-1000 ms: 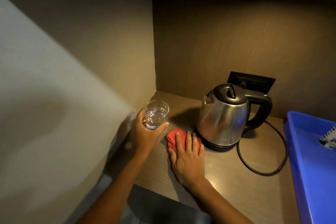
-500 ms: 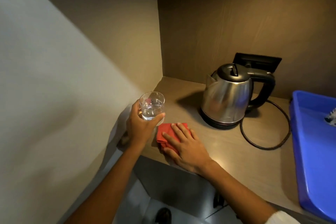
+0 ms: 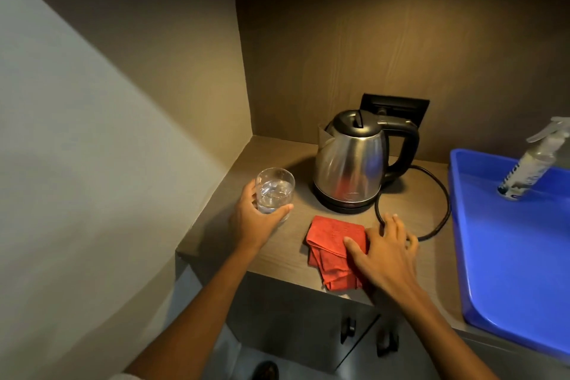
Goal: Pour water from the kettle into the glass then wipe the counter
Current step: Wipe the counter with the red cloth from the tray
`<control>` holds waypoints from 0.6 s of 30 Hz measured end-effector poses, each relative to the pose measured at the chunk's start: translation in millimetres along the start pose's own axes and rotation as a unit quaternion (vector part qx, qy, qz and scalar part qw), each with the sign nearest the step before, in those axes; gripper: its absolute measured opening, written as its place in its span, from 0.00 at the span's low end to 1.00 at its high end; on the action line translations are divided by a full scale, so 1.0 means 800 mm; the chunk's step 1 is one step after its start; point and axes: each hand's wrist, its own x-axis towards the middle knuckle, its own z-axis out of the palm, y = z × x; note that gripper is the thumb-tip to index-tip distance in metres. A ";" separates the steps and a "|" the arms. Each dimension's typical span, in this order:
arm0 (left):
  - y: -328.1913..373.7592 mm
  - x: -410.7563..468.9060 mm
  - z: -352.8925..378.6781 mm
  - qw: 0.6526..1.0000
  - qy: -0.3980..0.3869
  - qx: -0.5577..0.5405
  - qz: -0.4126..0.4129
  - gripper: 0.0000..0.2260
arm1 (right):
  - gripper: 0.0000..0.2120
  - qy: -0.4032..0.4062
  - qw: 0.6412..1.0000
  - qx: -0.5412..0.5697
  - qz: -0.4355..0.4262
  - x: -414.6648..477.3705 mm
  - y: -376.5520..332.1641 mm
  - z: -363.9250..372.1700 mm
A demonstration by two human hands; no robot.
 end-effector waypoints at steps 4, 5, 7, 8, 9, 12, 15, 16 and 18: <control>-0.013 0.005 0.011 1.000 0.000 -0.007 -0.018 0.43 | 0.15 0.000 0.984 0.176 0.006 -0.004 -0.011 -0.007; -0.018 0.005 0.012 1.000 0.000 -0.015 -0.023 0.43 | 0.14 -0.006 0.970 0.244 0.003 -0.010 -0.017 -0.009; -0.025 0.006 0.013 0.999 -0.006 -0.021 -0.029 0.43 | 0.15 -0.020 0.939 0.343 0.003 -0.018 -0.027 -0.008; -0.025 0.006 0.013 0.999 -0.014 -0.020 -0.030 0.44 | 0.16 -0.018 0.925 0.379 0.009 -0.020 -0.031 -0.007; -0.022 0.005 0.012 0.999 -0.020 -0.015 -0.028 0.45 | 0.18 -0.013 0.907 0.420 0.015 -0.020 -0.033 -0.010; 0.000 -0.007 0.001 0.995 0.062 0.062 0.038 0.49 | 0.18 -0.021 0.812 0.581 0.049 -0.016 -0.023 -0.021; 0.043 -0.040 0.000 0.986 0.089 0.022 0.141 0.37 | 0.19 -0.033 0.739 0.669 0.073 -0.015 0.007 -0.050; 0.062 -0.055 0.008 0.990 0.042 -0.024 0.135 0.32 | 0.21 -0.021 0.733 0.676 0.070 -0.016 0.020 -0.063; 0.103 -0.084 0.037 0.988 -0.089 -0.100 0.077 0.29 | 0.22 0.001 0.726 0.685 0.062 -0.019 0.050 -0.092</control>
